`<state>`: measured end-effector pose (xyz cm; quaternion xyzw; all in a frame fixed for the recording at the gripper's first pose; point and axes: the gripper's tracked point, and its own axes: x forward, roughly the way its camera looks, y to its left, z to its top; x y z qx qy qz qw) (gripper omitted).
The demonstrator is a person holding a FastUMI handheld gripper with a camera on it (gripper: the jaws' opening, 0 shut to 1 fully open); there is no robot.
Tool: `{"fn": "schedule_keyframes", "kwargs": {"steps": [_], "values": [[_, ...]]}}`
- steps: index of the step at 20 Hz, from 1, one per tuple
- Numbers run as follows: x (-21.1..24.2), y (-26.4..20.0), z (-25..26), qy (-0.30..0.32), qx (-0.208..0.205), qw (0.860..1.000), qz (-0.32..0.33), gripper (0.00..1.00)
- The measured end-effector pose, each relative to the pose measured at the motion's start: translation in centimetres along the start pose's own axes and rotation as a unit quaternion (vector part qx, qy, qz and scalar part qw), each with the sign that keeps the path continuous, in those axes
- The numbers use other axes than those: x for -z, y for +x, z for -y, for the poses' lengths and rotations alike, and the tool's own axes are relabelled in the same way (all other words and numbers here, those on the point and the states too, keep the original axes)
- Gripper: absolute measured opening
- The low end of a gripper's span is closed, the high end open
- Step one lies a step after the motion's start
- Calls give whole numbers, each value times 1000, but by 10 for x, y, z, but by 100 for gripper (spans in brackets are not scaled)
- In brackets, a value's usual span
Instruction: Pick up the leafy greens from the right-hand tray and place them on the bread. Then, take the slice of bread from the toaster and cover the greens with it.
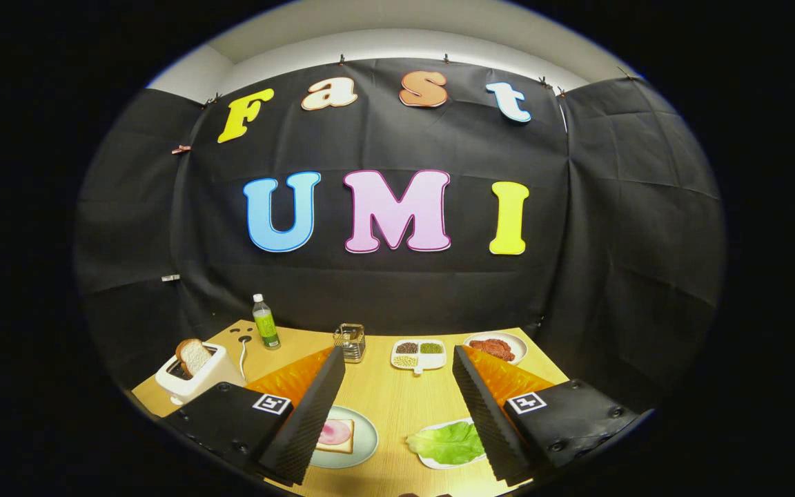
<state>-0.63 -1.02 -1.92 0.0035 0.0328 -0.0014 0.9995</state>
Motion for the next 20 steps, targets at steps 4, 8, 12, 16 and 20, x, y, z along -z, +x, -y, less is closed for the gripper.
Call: {"fn": "schedule_keyframes", "kwargs": {"steps": [4, 8, 12, 16, 20], "values": [[4, 0, -2, 1, -5, 1000, -5, 97], [7, 3, 1, 4, -5, 1000, -8, 97], [18, 9, 10, 6, 1, 1000, -26, 97], [32, 16, 20, 5, 0, 999, -47, 97], [55, 25, 32, 8, -2, 997, -79, 98]]}}
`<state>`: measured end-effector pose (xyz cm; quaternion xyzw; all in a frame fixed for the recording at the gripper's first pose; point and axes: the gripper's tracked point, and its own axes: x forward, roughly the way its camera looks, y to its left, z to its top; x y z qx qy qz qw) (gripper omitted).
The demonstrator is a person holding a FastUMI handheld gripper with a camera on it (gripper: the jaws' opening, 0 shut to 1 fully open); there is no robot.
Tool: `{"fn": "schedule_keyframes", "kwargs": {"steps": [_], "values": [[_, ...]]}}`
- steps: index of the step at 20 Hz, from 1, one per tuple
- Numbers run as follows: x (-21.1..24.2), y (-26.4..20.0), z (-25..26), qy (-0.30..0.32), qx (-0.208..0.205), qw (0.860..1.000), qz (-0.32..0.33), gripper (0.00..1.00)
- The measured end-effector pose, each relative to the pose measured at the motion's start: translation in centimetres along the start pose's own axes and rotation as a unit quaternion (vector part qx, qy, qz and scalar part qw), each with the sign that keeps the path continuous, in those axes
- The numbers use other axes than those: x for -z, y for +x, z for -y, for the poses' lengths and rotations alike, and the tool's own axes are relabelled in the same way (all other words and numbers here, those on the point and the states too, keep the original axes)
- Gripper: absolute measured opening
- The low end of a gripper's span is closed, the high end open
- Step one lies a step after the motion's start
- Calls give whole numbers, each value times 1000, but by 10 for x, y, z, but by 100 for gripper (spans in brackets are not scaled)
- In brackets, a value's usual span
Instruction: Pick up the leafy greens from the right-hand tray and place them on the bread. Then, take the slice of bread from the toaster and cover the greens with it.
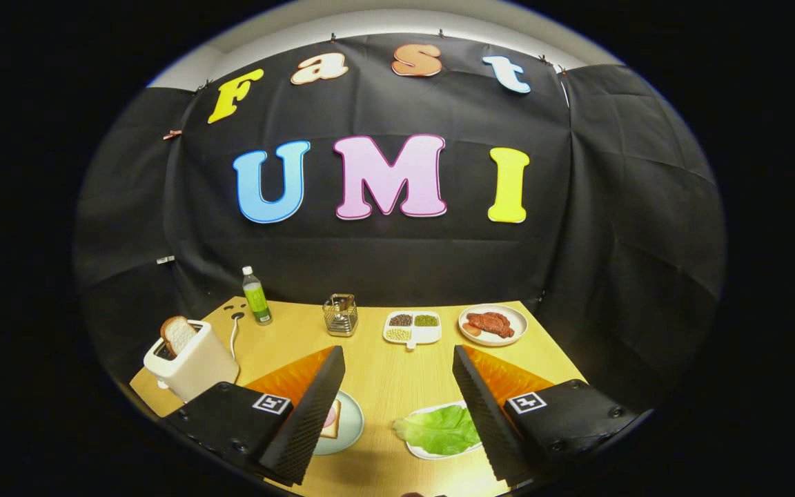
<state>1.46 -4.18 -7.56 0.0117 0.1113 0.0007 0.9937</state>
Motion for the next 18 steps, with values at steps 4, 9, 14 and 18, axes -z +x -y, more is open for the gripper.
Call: {"fn": "schedule_keyframes", "kwargs": {"steps": [4, 9, 14, 18], "values": [[32, 11, 15, -2, -5, 999, -40, 98], [78, 34, 33, -17, -22, 995, -91, 98], [128, 65, 47, -33, -31, 989, -140, 98], [167, 80, 54, -40, -41, 982, -179, 98]]}}
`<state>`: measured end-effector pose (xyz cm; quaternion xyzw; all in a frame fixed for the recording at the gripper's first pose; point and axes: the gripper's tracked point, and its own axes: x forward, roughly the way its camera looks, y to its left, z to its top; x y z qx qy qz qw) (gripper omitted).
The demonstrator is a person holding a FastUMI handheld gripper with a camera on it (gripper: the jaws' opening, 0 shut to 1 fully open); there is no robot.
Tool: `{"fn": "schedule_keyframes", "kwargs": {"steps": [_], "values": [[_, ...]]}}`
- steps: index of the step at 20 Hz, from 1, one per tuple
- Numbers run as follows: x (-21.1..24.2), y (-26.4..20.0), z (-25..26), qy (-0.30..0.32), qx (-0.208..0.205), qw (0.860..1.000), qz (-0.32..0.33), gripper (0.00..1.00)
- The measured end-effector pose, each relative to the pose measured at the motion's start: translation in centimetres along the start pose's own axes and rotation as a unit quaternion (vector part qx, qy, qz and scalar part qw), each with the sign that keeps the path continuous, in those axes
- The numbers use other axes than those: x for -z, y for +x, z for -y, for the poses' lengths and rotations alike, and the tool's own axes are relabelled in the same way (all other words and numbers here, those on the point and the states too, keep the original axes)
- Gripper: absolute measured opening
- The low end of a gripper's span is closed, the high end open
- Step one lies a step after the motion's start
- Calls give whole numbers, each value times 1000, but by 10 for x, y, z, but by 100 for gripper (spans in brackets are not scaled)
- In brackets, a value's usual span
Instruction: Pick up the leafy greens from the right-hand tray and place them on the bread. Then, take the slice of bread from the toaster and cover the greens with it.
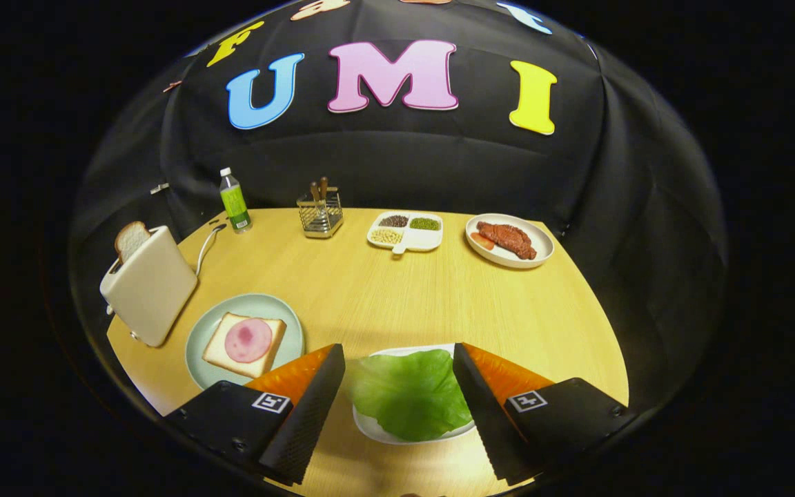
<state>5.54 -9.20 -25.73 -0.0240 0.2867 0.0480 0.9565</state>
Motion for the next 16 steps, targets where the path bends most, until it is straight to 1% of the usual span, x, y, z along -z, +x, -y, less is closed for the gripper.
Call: {"fn": "schedule_keyframes", "kwargs": {"steps": [4, 7, 11, 14, 16], "values": [[38, 21, 10, -20, -3, 999, -47, 98], [48, 31, 12, -24, -7, 998, -57, 98], [65, 44, 8, -15, -17, 996, -84, 98], [74, 46, 9, -4, -19, 996, -91, 99], [74, 48, 6, -10, -22, 996, -88, 99]]}}
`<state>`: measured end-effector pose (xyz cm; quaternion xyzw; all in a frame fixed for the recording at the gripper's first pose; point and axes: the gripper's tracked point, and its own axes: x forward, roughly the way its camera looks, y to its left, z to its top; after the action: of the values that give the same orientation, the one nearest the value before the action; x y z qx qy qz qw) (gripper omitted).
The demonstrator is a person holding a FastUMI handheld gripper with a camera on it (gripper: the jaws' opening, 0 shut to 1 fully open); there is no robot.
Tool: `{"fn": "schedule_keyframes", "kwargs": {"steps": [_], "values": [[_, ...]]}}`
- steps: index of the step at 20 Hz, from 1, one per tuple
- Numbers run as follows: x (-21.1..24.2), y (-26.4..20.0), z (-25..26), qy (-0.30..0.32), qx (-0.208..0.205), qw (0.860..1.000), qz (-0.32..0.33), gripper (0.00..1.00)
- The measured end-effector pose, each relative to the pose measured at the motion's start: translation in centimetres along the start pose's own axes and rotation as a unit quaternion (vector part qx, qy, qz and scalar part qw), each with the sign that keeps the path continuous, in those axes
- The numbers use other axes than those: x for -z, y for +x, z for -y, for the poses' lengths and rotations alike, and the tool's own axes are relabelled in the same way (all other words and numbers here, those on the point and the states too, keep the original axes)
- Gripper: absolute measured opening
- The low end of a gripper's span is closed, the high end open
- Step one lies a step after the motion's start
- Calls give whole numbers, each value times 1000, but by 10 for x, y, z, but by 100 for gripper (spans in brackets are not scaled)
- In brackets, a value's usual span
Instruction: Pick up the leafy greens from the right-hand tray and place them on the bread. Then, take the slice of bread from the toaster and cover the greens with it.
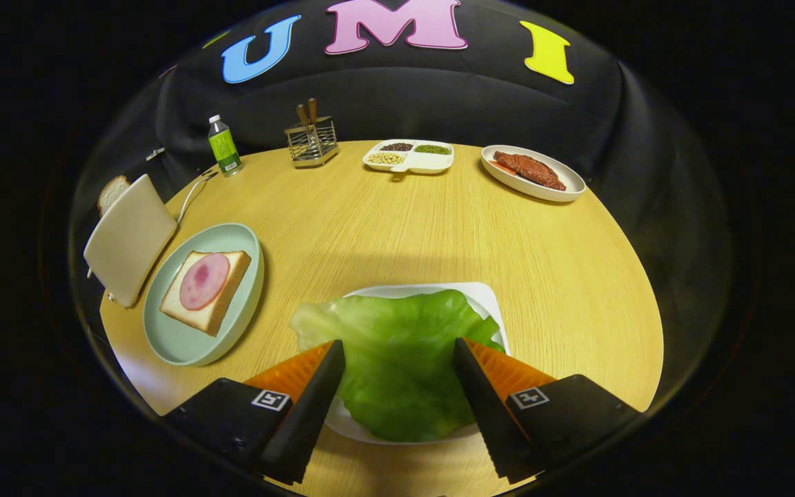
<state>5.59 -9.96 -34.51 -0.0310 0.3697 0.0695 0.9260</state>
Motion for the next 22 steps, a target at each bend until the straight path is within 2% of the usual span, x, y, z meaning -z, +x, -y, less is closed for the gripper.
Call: {"fn": "schedule_keyframes", "kwargs": {"steps": [6, 9, 11, 13, 16, 18, 22], "values": [[1, 2, 1, -9, -4, 1000, -7, 94], [0, 1, 3, -8, -4, 1000, -8, 66], [0, 2, 1, -15, -8, 1000, -7, 66], [1, 0, 0, -14, -8, 1000, -7, 36], [3, 1, 4, -12, -13, 1000, -17, 36], [3, -1, 7, 9, -19, 1000, -18, 13], [1, -1, 8, 36, -37, 998, -28, 7]]}}
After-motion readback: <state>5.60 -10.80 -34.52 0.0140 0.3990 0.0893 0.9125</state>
